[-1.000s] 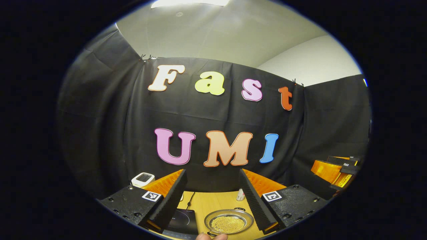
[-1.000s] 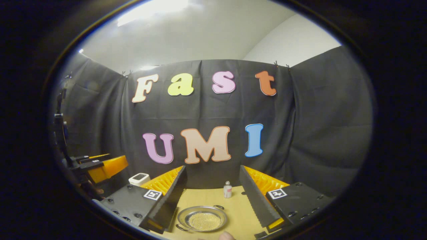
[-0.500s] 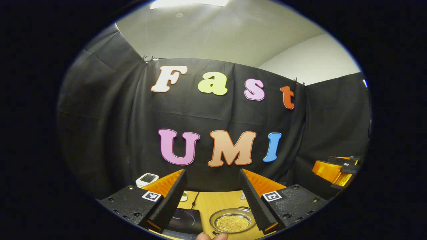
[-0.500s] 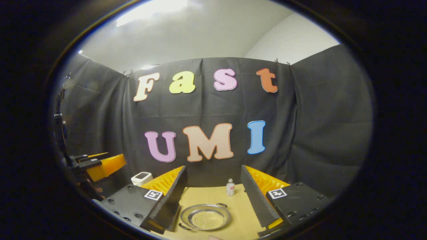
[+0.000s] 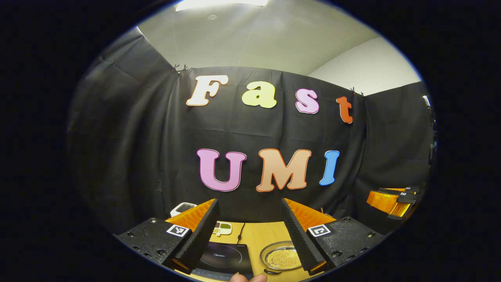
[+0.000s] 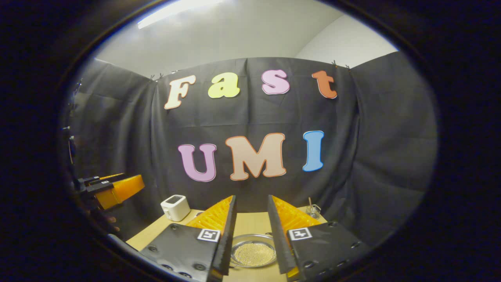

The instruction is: First push the handle of the pot to place it horizontally, then grasp the pot with both hands and set it on the induction cooktop.

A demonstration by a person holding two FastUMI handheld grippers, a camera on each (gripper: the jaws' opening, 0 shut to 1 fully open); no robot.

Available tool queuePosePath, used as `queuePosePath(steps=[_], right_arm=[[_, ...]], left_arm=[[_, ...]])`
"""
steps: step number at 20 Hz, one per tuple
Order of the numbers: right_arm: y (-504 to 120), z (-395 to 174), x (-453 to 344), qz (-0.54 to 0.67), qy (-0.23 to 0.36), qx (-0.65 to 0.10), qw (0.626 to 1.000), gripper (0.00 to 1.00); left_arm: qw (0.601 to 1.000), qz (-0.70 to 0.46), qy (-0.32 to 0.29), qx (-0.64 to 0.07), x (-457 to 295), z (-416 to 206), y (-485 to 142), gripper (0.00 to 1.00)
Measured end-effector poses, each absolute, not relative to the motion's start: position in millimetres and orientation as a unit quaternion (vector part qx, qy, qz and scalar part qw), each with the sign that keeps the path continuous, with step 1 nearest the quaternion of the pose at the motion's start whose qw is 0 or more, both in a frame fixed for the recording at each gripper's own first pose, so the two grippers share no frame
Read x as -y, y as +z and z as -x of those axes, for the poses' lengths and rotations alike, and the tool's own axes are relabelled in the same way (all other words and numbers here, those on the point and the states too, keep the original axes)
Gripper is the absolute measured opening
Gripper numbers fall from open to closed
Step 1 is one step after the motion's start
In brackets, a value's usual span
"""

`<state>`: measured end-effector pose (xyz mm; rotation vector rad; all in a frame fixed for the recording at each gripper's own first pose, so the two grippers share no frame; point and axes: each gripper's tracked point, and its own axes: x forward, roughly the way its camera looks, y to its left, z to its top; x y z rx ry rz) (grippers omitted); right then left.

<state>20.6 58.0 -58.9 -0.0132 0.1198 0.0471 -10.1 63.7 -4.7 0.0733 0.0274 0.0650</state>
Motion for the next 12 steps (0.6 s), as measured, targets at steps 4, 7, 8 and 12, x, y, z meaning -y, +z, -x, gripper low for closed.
queuePosePath(steps=[4,7,8,12], right_arm=[[-90,-24,-83,-0.003,0.038,-0.086,0.996,0.09],[-118,-26,-89,0.001,0.028,-0.111,0.993,0.02],[-128,-26,-91,-0.007,0.026,-0.122,0.992,0.02],[-163,-26,-88,-0.009,0.017,-0.157,0.987,0.03]], left_arm=[[0.998,-0.041,0.037,-0.02,-86,10,-12,0.91],[0.998,-0.045,0.033,-0.029,-102,10,-20,0.94],[0.998,-0.044,0.032,-0.03,-107,9,-23,0.94],[0.998,-0.04,0.031,-0.046,-118,10,-37,0.94]])
